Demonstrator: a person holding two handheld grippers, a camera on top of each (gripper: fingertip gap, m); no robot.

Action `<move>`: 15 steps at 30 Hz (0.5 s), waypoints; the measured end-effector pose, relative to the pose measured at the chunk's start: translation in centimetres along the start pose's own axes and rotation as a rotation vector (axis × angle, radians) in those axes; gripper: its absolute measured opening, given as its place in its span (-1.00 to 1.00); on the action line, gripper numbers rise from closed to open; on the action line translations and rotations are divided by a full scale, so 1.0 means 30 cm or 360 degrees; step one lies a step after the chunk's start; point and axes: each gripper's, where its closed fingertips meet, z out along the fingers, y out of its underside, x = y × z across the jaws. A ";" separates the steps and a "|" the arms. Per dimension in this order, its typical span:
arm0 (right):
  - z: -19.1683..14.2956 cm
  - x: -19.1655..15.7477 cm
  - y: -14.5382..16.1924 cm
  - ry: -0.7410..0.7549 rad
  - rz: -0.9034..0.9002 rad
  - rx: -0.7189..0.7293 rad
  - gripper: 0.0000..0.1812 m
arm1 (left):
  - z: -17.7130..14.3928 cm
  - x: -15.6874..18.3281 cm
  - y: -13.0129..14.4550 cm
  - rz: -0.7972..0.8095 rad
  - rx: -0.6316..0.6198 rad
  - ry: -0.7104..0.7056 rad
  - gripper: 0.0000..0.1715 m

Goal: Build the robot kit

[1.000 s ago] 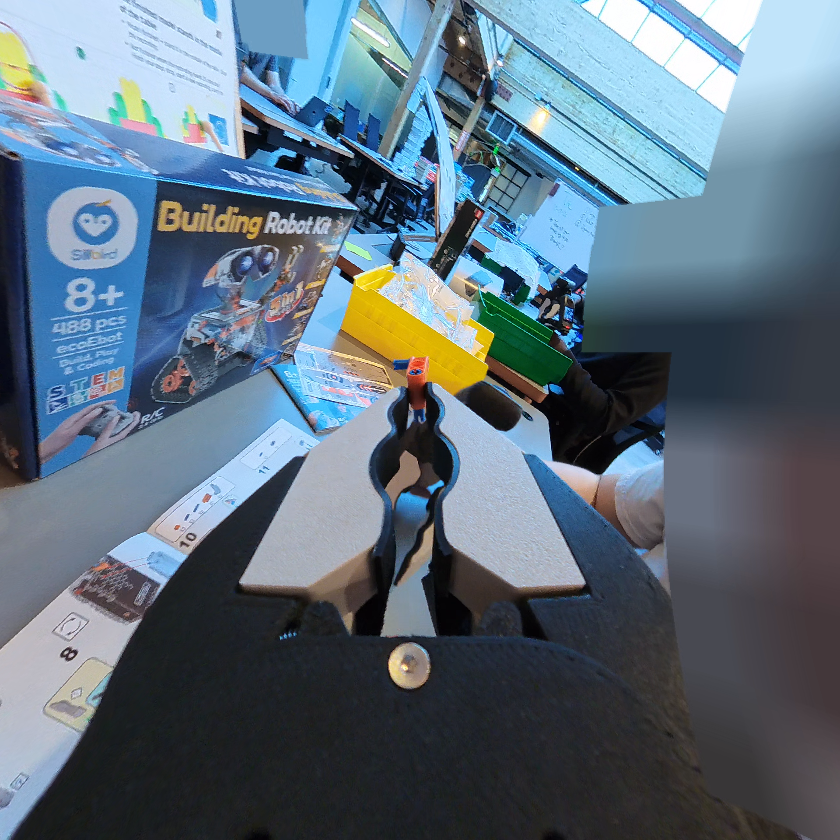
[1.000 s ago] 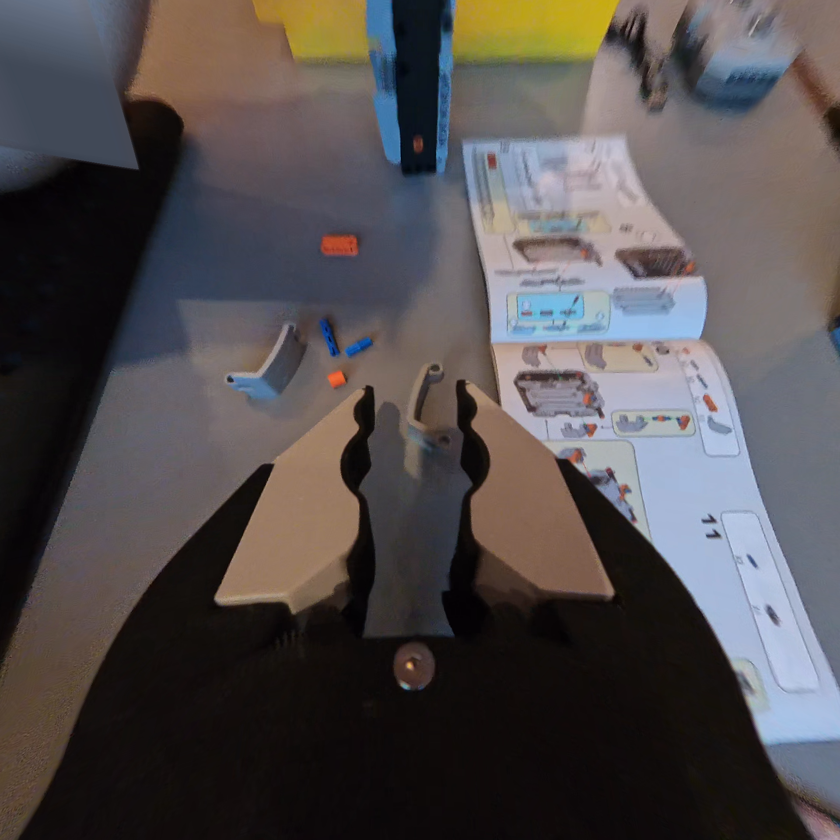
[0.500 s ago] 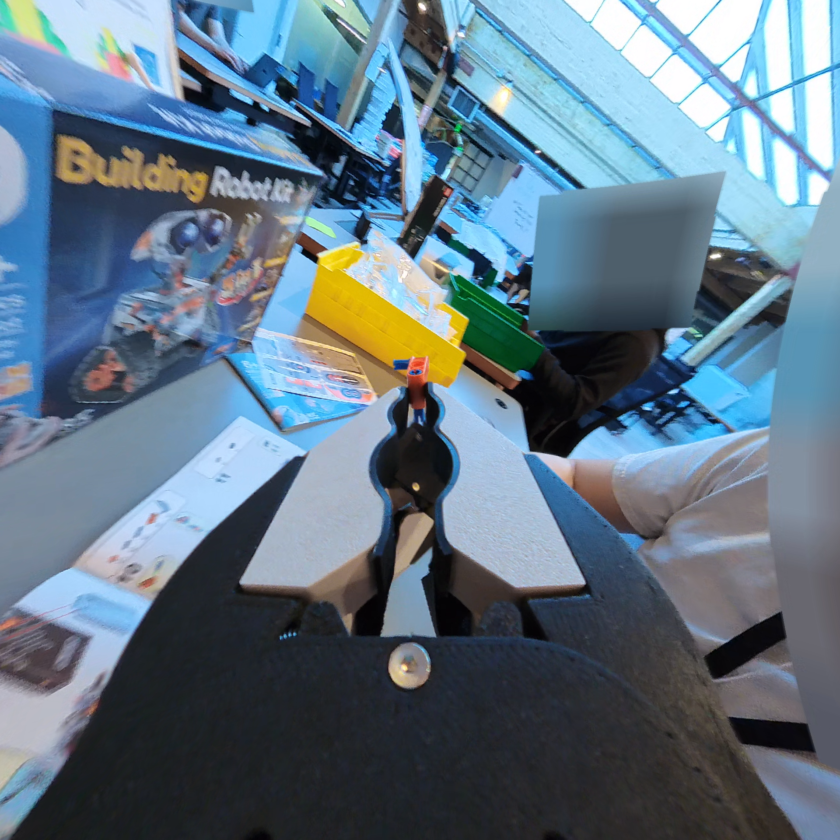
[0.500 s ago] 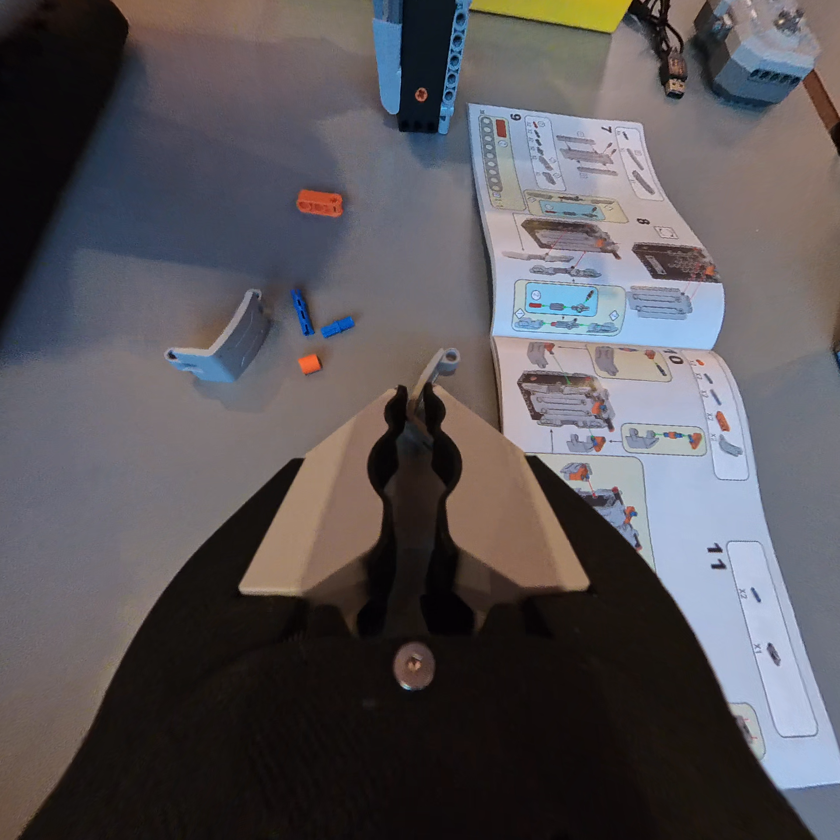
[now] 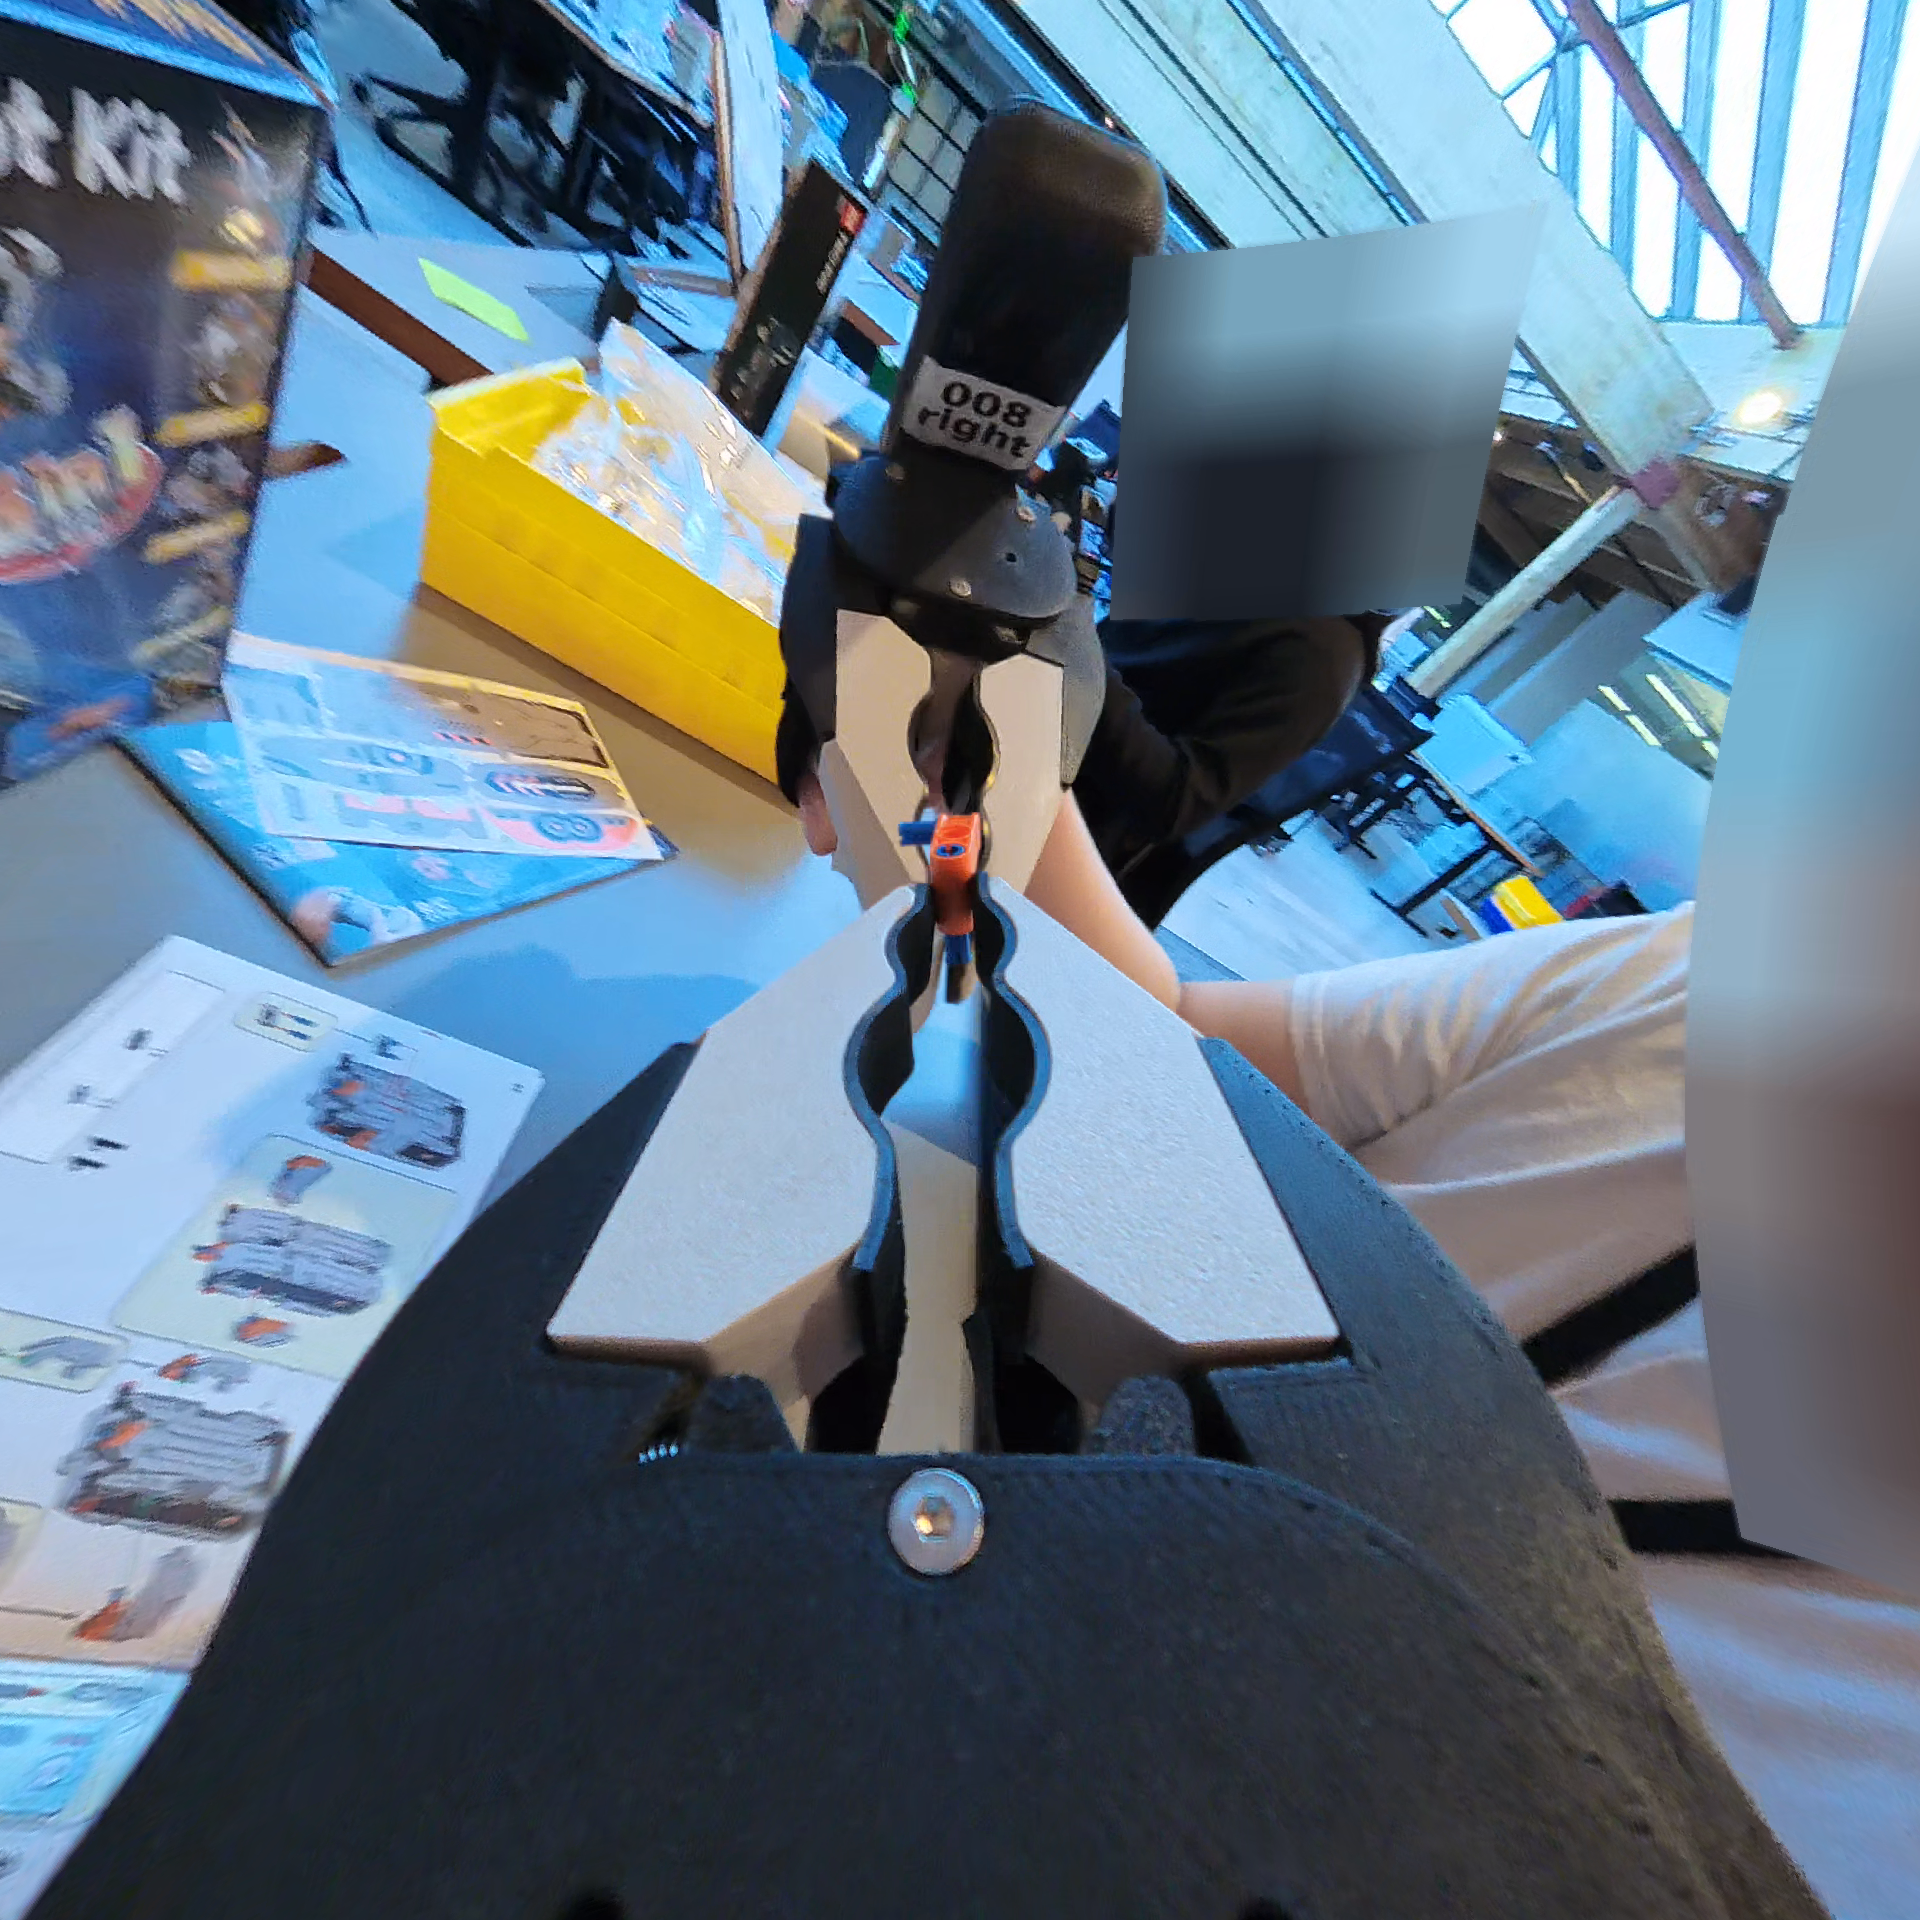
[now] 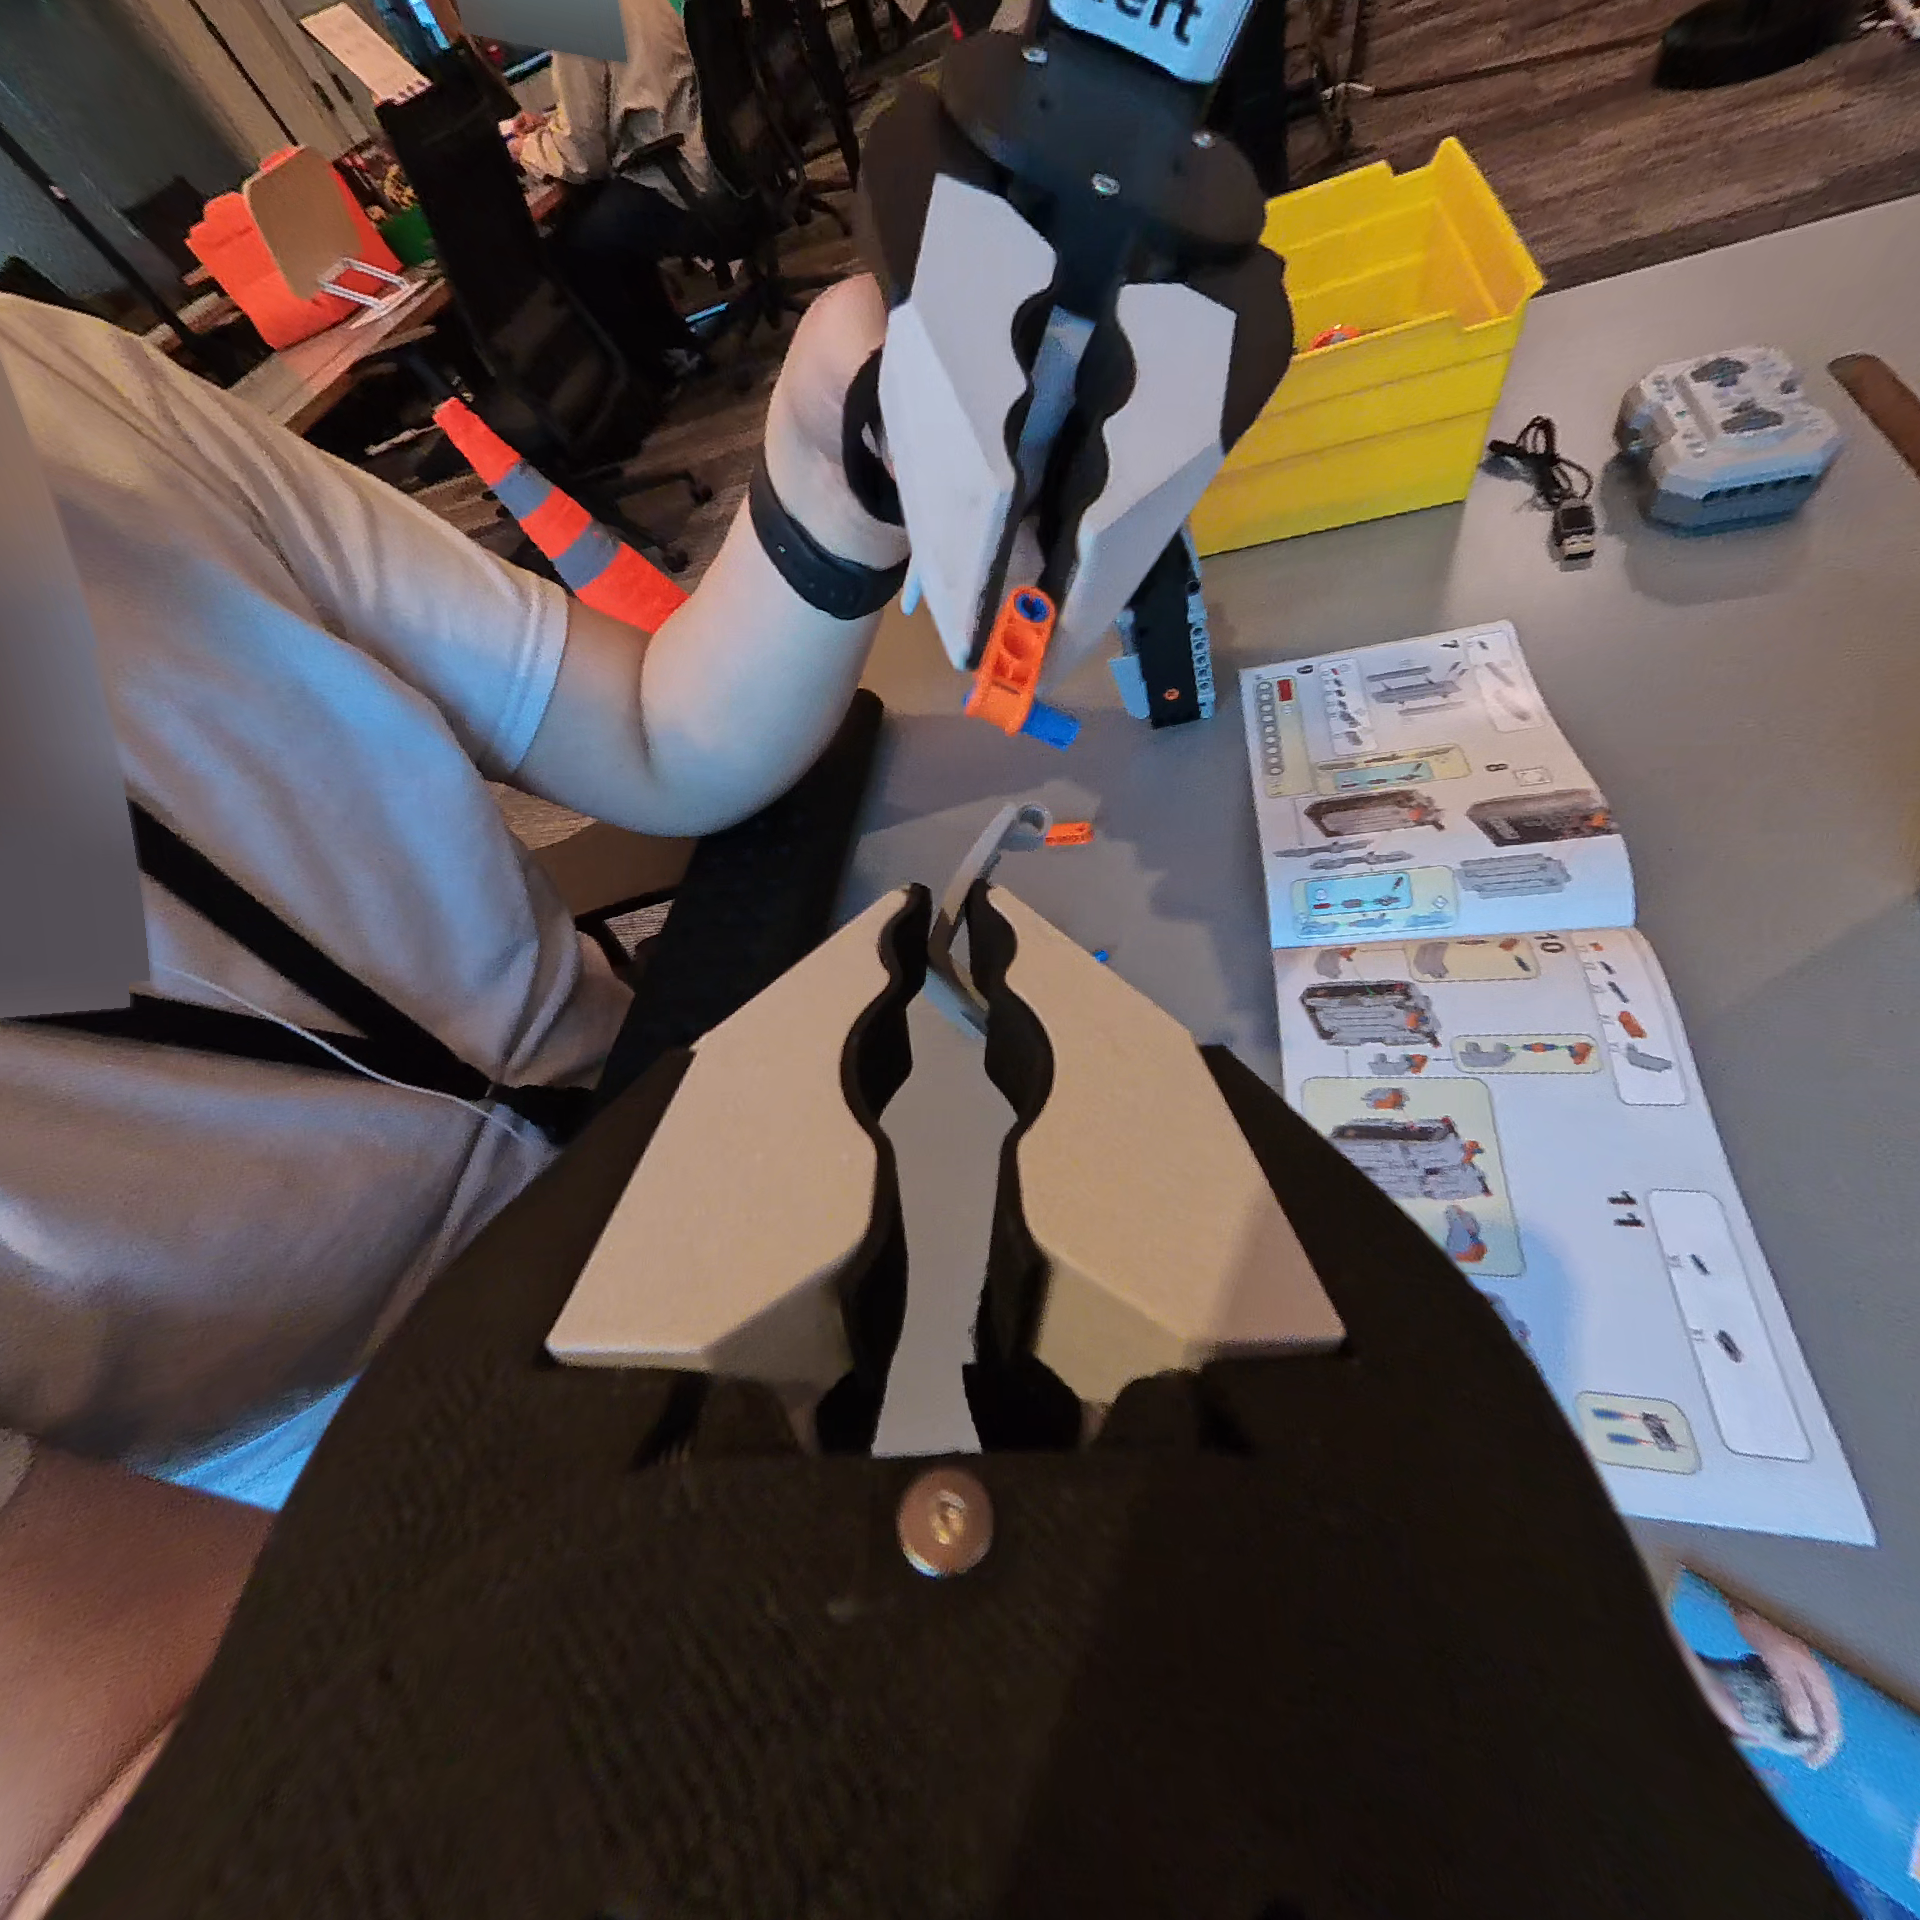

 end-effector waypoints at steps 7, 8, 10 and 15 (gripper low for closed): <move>-0.021 -0.038 -0.008 -0.0224 0.0057 0.0133 -0.94 | 0.063 -0.009 0.018 -0.0064 -0.0031 0.0055 -0.95; -0.025 -0.033 -0.004 -0.0233 0.0059 0.0140 -0.94 | 0.064 -0.014 0.017 -0.0074 -0.0027 0.0048 -0.95; -0.036 -0.033 -0.004 -0.0264 0.0056 0.0167 -0.94 | 0.059 -0.015 0.010 -0.0061 -0.0006 0.0048 -0.95; -0.059 -0.048 -0.025 -0.0312 0.0011 0.0248 -0.94 | 0.049 0.008 -0.013 -0.0076 0.0060 0.0094 -0.94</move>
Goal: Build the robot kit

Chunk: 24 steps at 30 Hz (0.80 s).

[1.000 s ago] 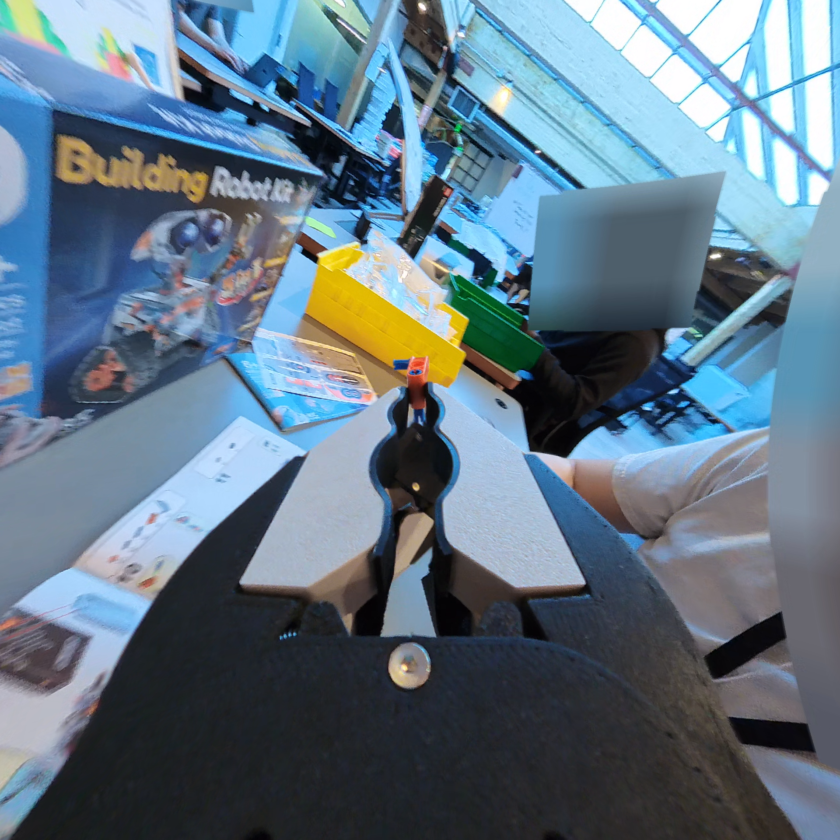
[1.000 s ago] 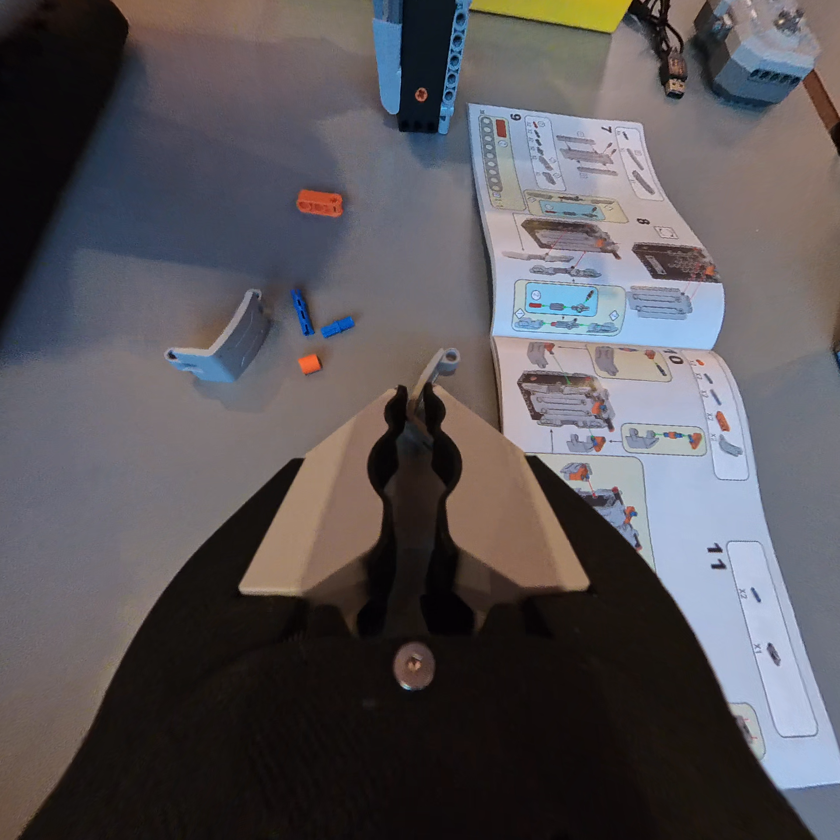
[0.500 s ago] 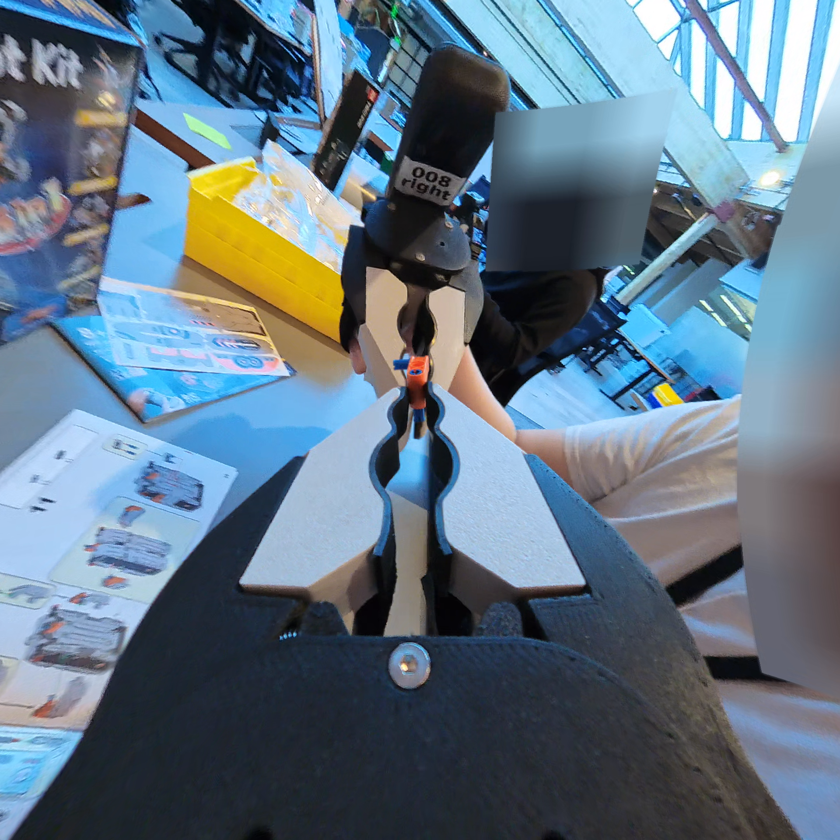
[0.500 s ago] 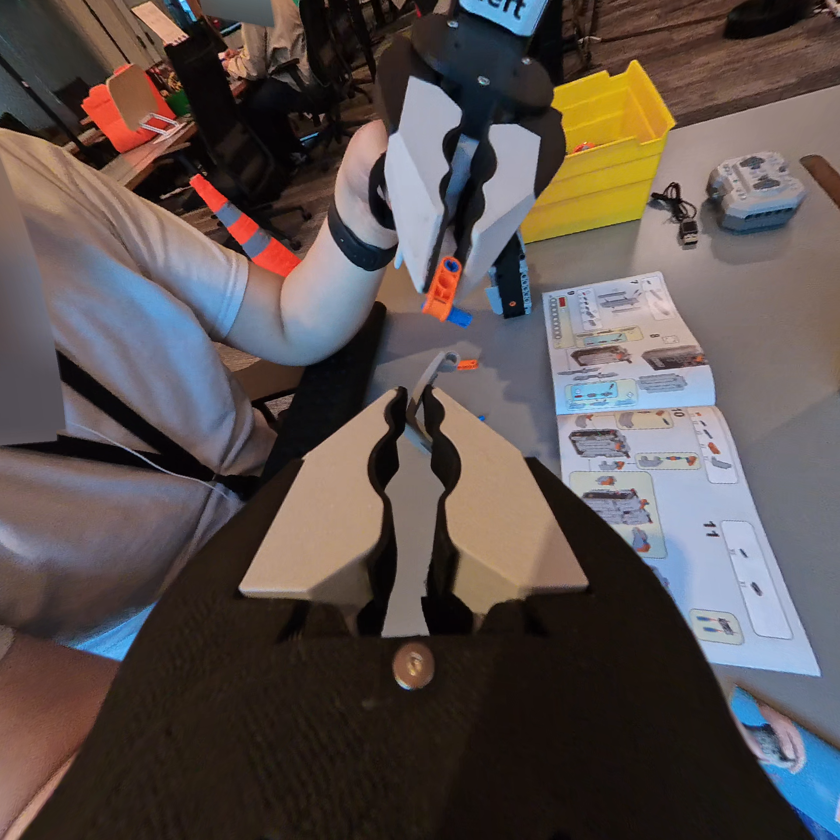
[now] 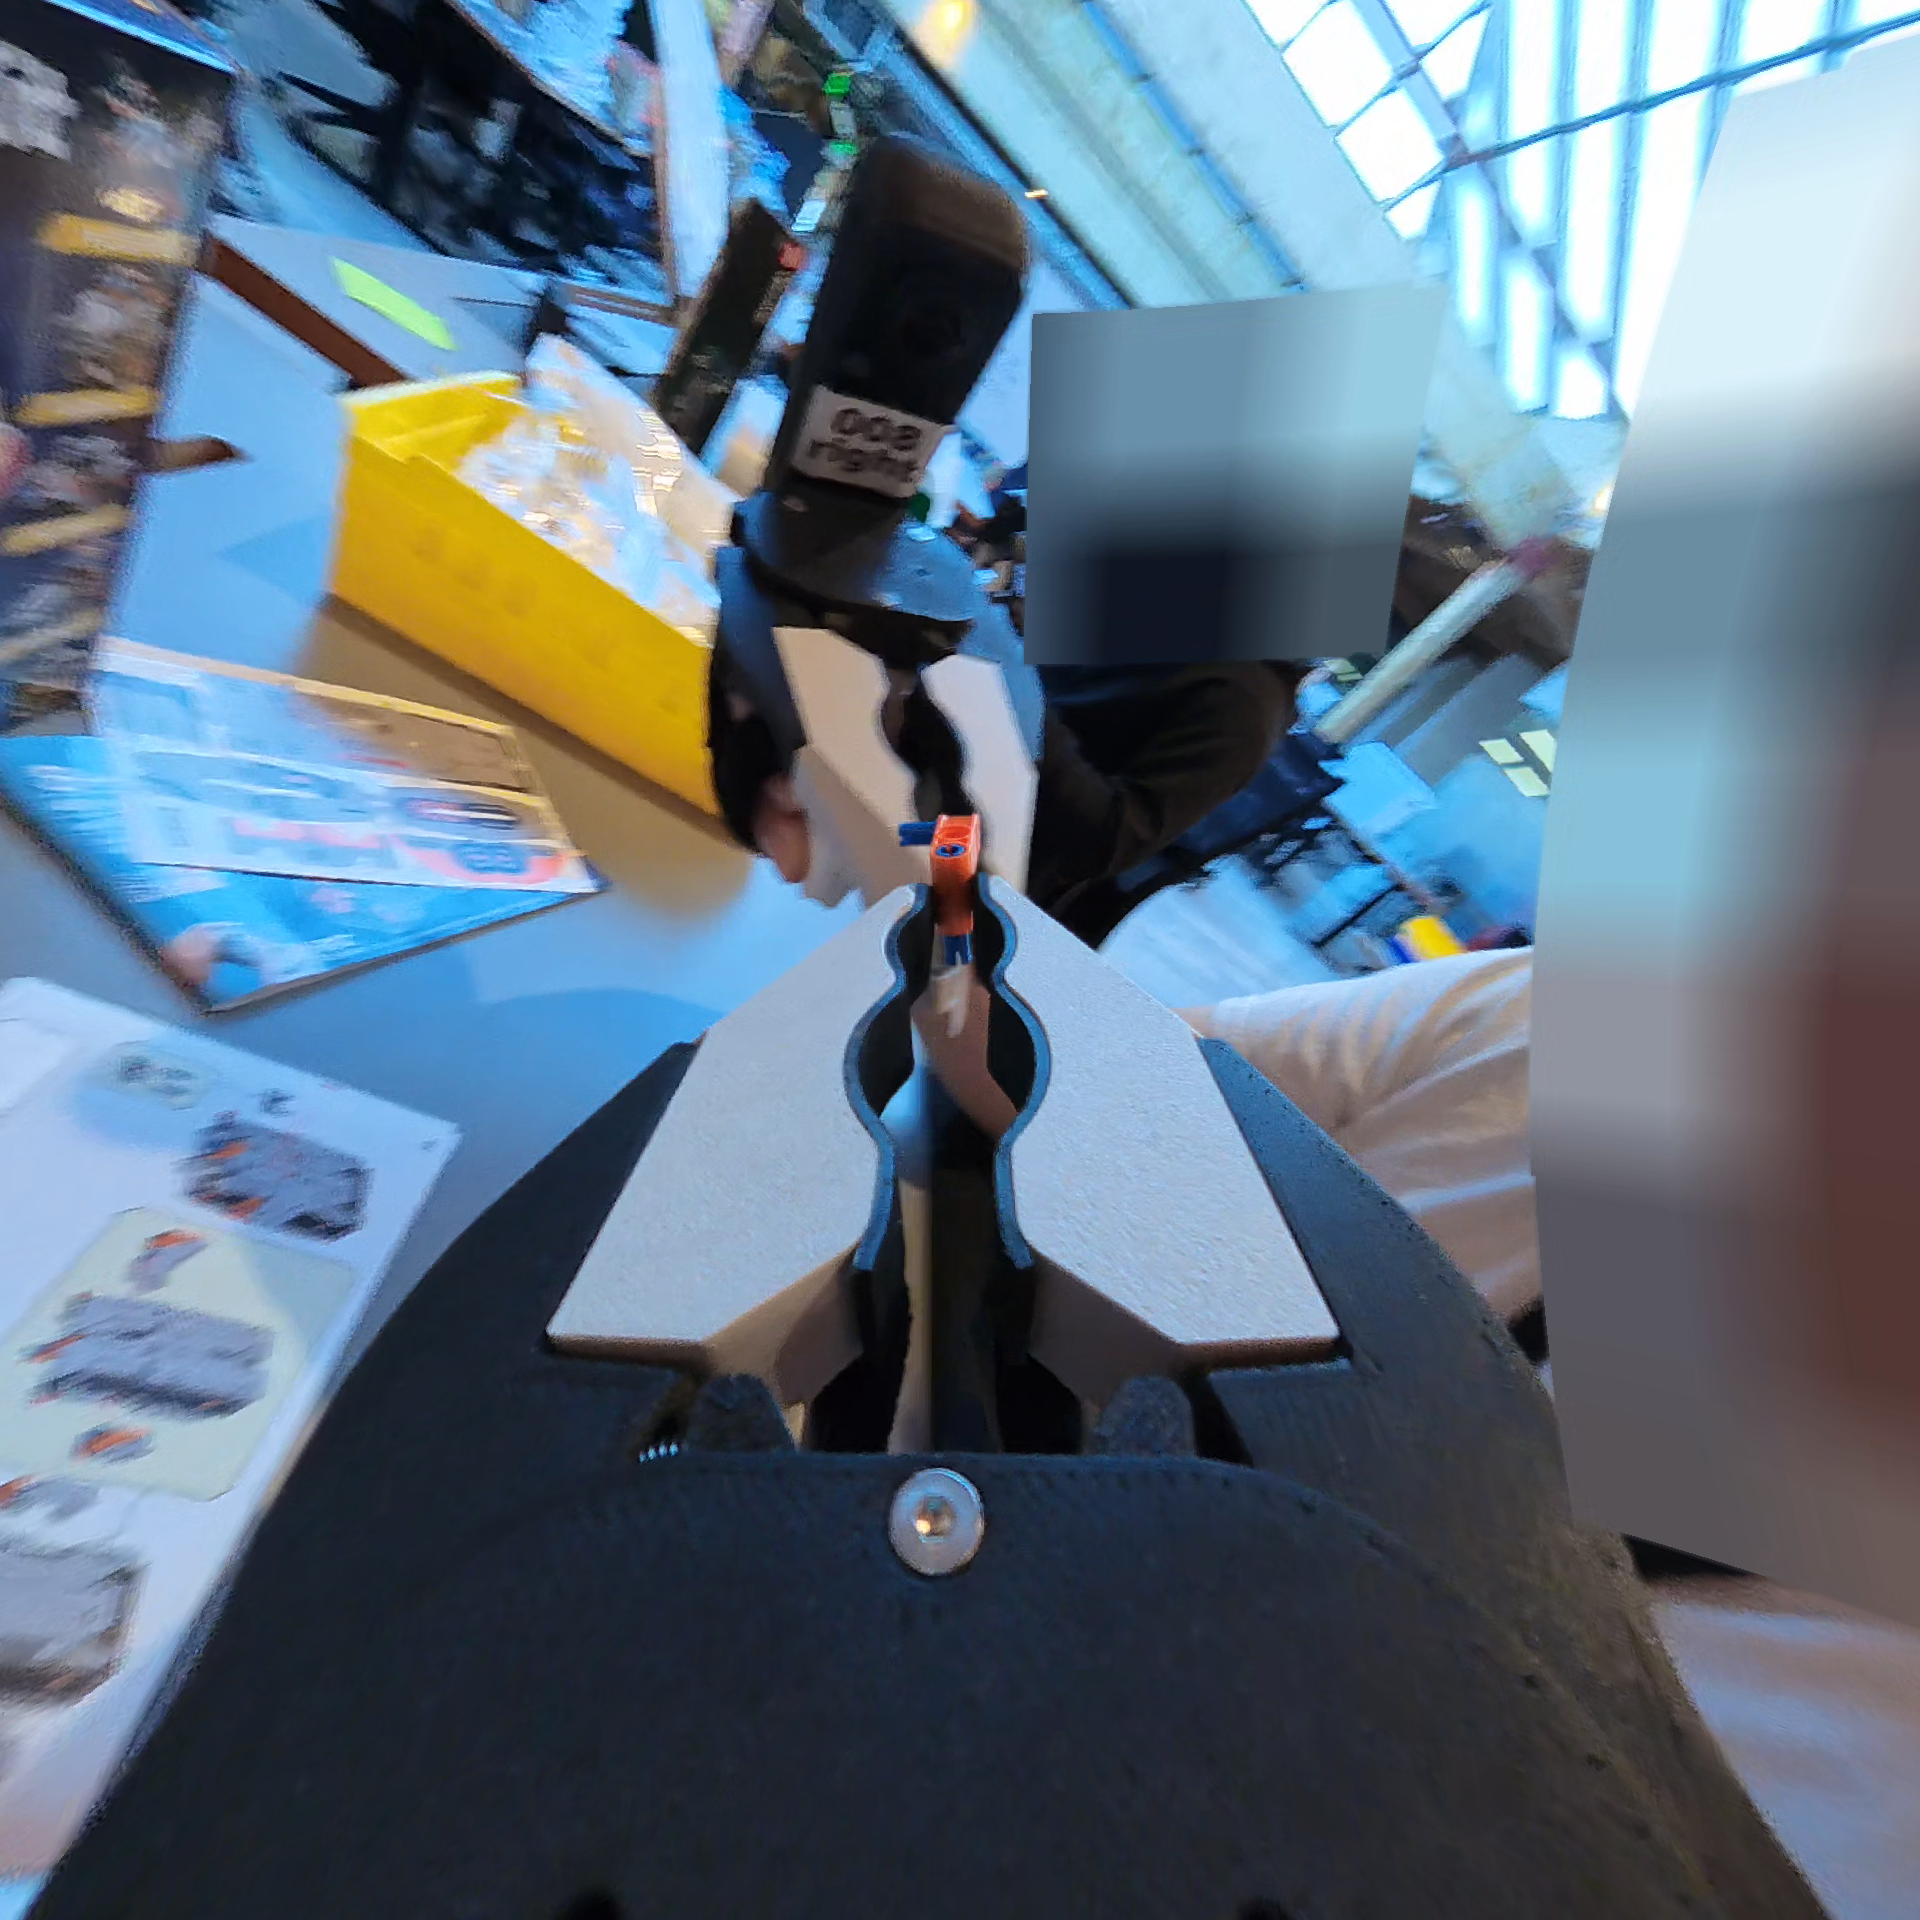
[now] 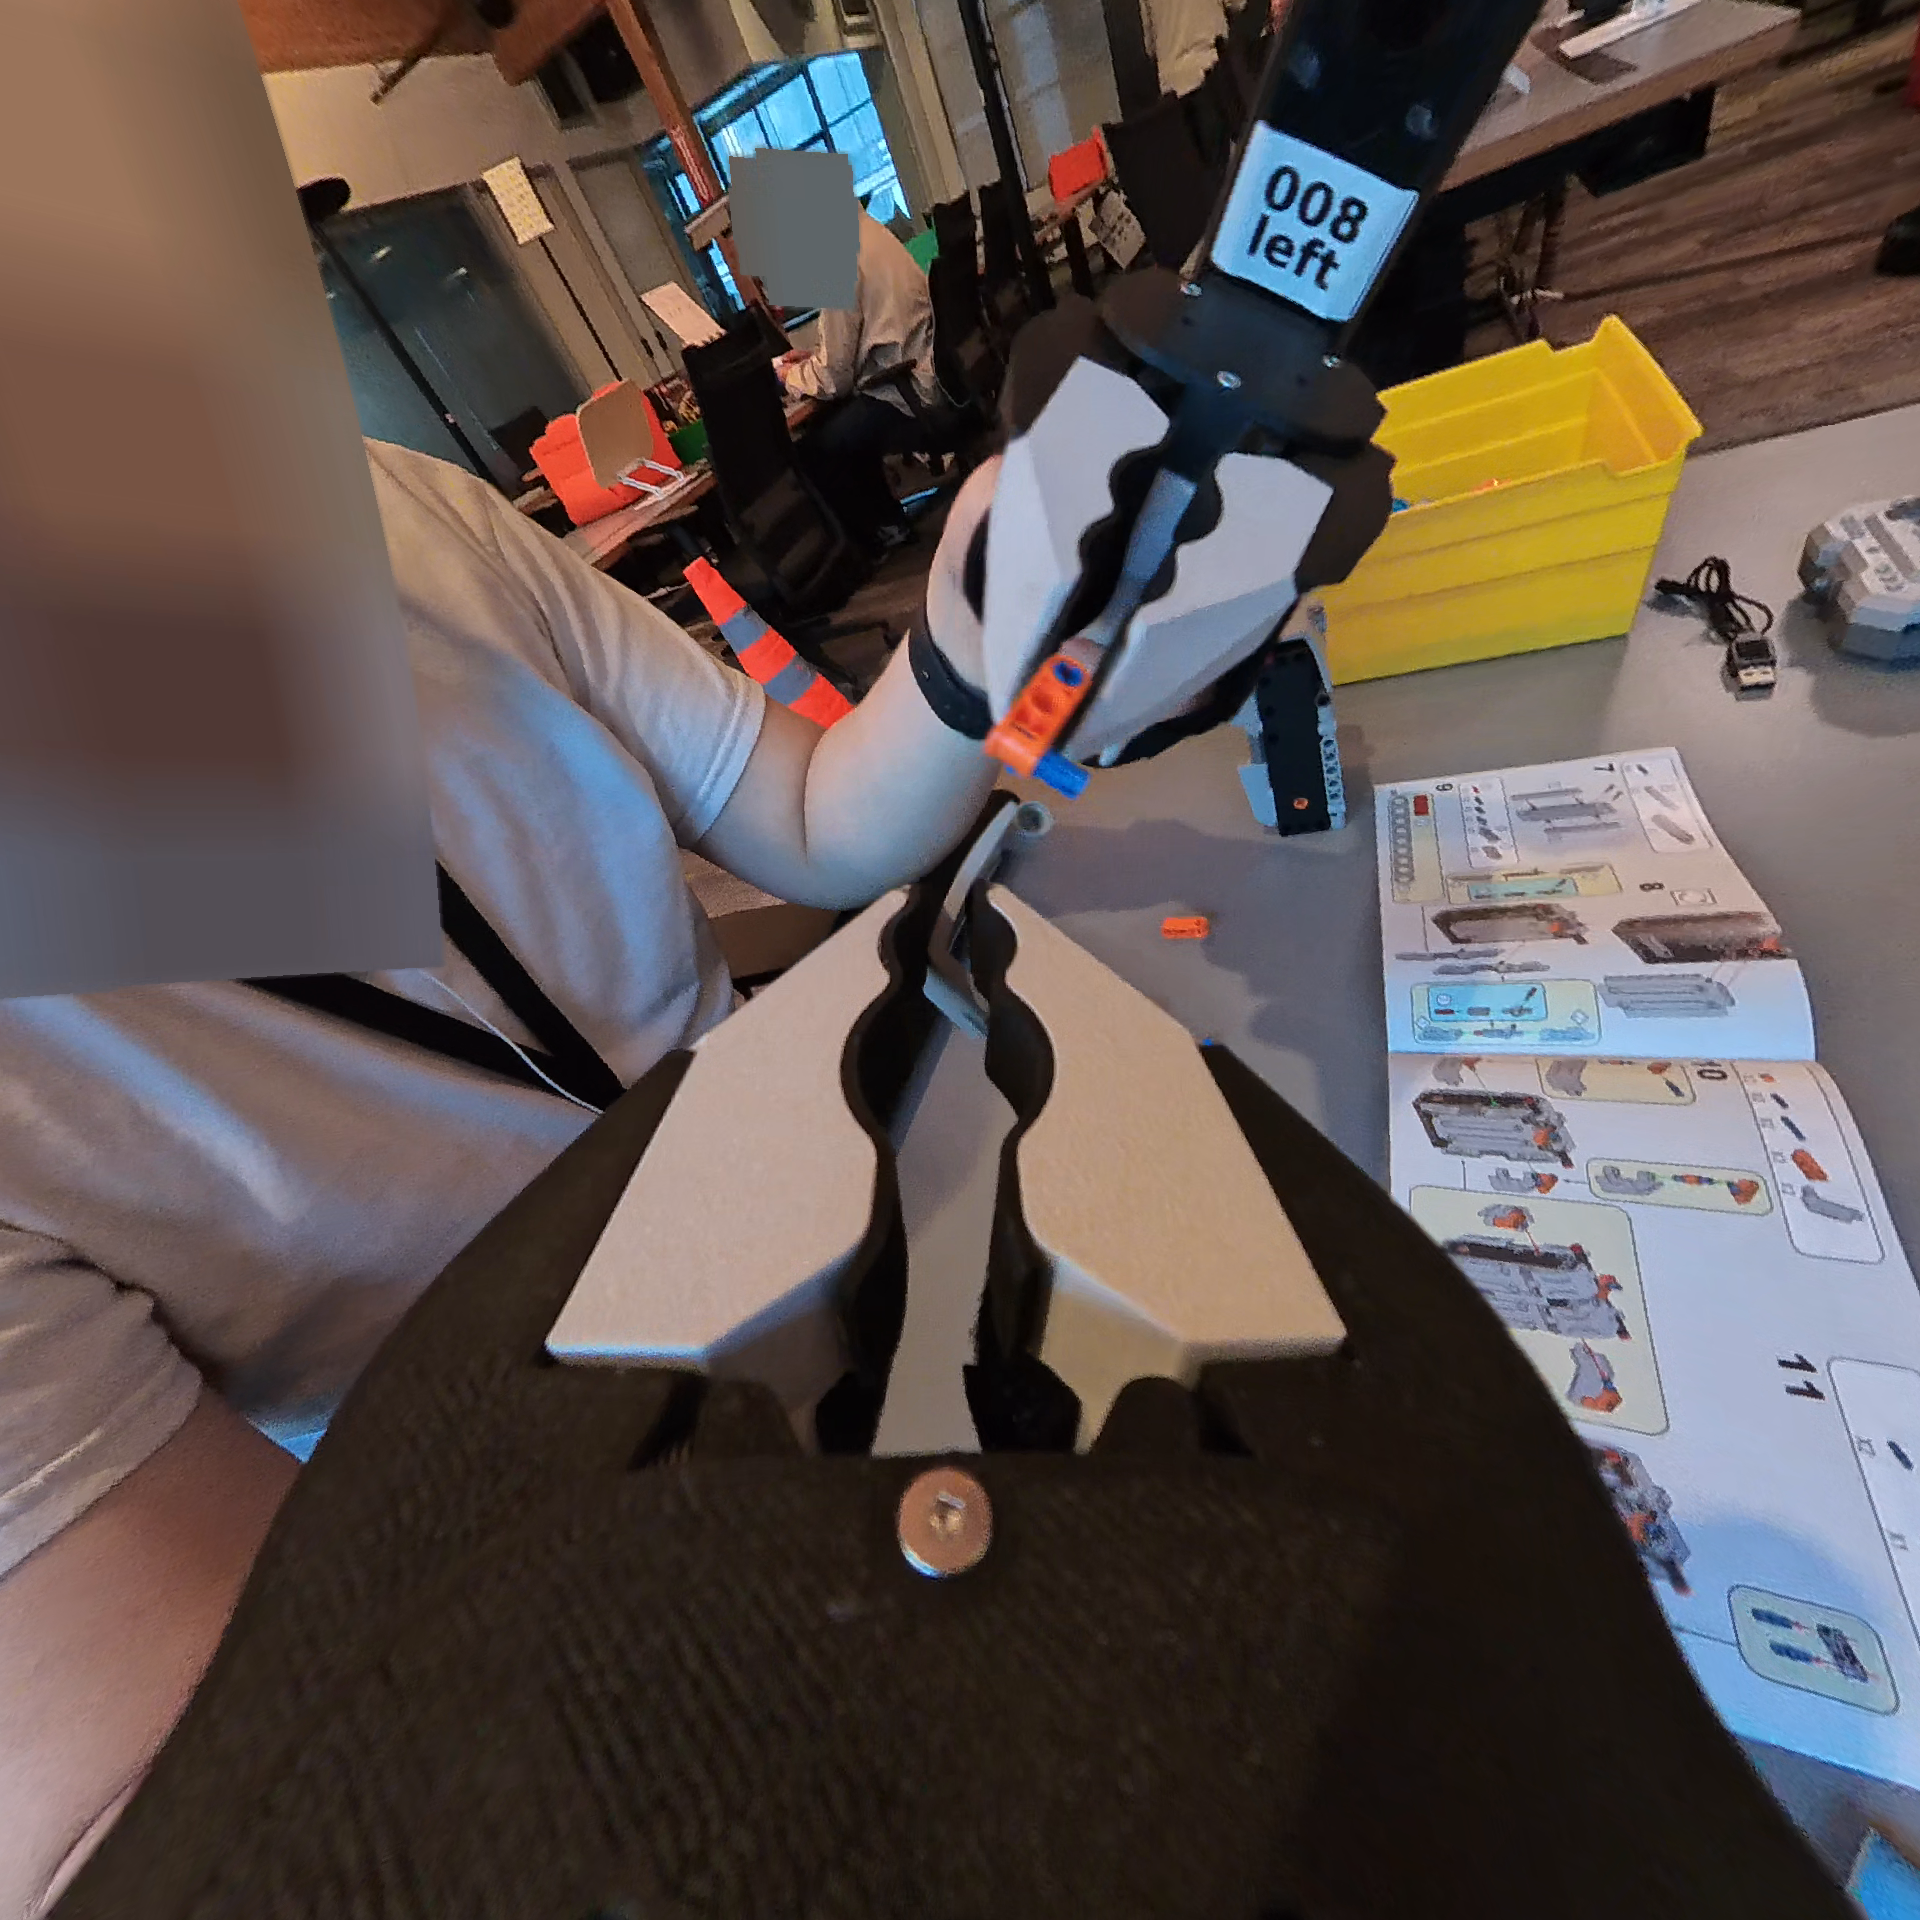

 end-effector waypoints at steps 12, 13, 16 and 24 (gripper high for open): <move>0.009 -0.004 0.001 0.0004 -0.0004 -0.0014 -0.94 | 0.016 -0.009 0.033 0.0006 -0.0082 -0.0031 -0.94; 0.009 -0.001 0.003 0.0004 0.0002 -0.0015 -0.94 | 0.015 -0.012 0.033 0.0008 -0.0086 -0.0040 -0.95; 0.009 0.011 0.006 0.0011 0.0025 -0.0011 -0.94 | 0.006 -0.020 0.031 -0.0012 -0.0076 -0.0042 -0.95; 0.019 0.023 0.013 -0.0014 0.0034 -0.0005 -0.94 | -0.003 -0.031 0.048 -0.0024 -0.0127 -0.0039 -0.95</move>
